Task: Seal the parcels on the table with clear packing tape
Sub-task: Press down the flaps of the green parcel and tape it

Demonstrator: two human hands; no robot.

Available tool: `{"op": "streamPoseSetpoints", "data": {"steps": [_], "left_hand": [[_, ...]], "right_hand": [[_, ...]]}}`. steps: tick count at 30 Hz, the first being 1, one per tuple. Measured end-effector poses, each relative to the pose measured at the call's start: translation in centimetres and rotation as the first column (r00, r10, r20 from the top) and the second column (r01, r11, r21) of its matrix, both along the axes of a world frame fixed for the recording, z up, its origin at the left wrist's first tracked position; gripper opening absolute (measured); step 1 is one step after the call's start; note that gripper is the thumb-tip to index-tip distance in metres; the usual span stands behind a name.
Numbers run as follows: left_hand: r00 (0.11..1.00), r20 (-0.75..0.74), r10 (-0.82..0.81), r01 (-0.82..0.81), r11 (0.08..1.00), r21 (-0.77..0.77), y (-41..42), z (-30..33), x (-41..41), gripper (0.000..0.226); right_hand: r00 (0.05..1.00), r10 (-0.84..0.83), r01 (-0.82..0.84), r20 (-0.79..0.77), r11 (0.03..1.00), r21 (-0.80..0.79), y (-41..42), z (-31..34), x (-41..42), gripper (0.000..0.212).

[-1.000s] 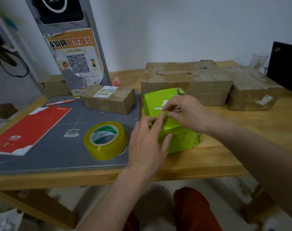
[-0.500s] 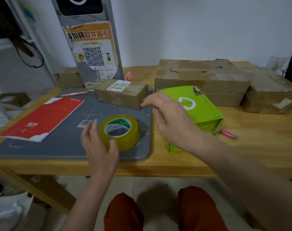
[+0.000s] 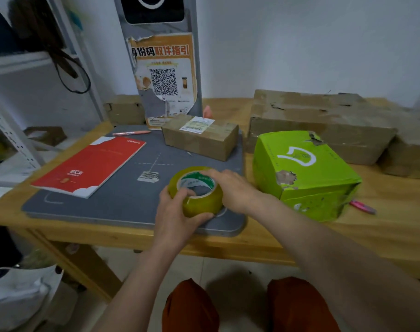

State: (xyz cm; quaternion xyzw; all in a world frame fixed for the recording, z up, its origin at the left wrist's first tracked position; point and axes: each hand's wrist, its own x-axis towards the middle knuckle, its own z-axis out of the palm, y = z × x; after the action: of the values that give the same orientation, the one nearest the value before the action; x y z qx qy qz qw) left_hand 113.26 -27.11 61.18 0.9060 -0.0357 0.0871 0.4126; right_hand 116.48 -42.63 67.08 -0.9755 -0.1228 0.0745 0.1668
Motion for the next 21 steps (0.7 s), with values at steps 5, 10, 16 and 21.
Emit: {"op": "streamPoseSetpoints", "data": {"steps": [5,10,16,21], "left_hand": [[0.971,0.21,-0.117,0.149,0.979,-0.142,1.8,3.8,-0.7,0.057],[0.894,0.446,0.037,0.266,0.758,-0.596,0.9,11.6,-2.2,0.103],[0.919,0.168,-0.357,0.351,0.548,-0.759,-4.0,10.3,-2.8,0.088],[0.903,0.188,-0.387,0.315,0.298,-0.901,-6.9,10.8,-2.8,0.034]], "right_hand": [[0.985,0.075,-0.086,0.156,0.994,0.07,-0.7,2.9,-1.3,0.061],[0.991,-0.055,-0.063,0.121,0.603,0.795,-1.4,5.7,-2.9,0.046],[0.996,-0.086,0.025,-0.011,0.154,0.988,-1.5,5.7,-5.7,0.043],[0.974,-0.143,-0.094,0.175,0.448,0.889,-3.3,6.2,-7.3,0.06]]}}
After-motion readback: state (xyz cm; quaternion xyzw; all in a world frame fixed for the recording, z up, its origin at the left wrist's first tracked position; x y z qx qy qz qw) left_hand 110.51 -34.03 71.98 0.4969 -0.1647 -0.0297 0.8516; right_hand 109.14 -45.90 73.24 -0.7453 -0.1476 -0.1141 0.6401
